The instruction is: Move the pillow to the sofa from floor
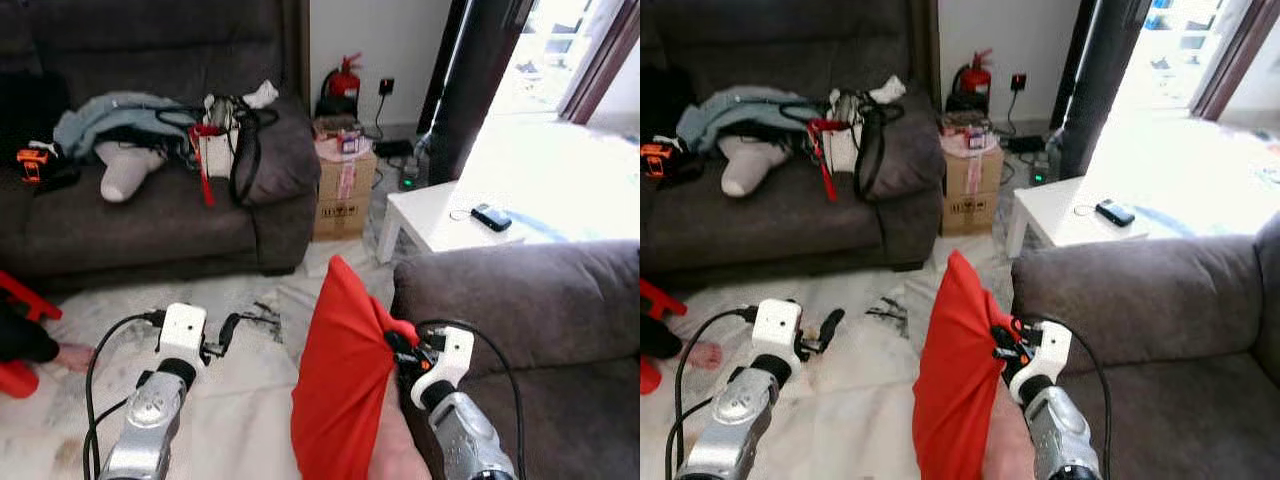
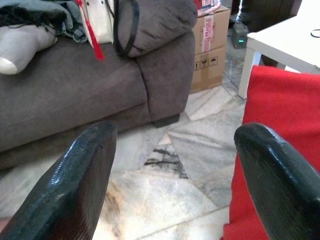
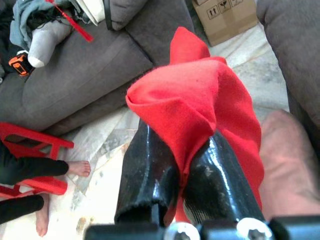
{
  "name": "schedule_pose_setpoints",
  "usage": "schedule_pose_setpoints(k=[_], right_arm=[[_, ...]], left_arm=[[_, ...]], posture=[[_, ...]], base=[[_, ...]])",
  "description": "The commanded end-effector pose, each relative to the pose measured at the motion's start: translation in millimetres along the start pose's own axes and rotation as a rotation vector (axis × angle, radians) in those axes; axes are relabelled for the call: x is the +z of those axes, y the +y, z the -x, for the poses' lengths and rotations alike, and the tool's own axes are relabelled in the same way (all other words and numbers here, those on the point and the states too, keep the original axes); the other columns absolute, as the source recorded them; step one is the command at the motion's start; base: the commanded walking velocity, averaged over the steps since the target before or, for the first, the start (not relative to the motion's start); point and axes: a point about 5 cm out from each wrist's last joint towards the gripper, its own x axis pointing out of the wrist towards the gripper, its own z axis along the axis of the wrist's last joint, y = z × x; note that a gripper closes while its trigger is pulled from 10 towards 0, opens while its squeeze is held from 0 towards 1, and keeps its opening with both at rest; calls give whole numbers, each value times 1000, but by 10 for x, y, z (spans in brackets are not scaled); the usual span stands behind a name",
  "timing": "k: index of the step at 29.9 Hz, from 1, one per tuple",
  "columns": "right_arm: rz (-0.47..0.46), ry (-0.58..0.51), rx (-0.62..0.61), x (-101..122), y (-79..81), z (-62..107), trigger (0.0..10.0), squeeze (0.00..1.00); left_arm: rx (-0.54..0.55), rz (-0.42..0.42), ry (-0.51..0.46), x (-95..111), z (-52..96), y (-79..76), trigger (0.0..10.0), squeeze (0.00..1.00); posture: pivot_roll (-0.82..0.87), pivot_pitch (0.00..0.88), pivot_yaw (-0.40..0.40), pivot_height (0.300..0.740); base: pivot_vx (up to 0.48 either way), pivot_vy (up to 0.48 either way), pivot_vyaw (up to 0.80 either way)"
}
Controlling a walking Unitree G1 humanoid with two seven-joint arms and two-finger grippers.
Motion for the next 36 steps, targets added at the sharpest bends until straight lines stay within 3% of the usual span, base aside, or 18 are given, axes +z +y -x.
schedule_pose_setpoints(k=[1,8,27,36], right_arm=[[33,-96,18,216,25,-63,10000,0],[36,-93,19,219,27,-69,10000,0],[35,-113,10,259,14,-78,10000,0],[120,-77,106,315,69,-102,10000,0]], left_arm=[[-5,7,7,-19,8,0,10000,0],[-9,4,5,-17,4,-8,10000,0],[-1,-4,3,-13,-11,-10,10000,0],[-4,-7,5,-19,-12,-9,10000,0]], posture=[[80,0,-21,740],[81,0,-22,740],[80,0,-27,740],[78,0,-28,740]], base=[[-266,0,0],[-250,0,0],[0,0,0],[0,0,0]])
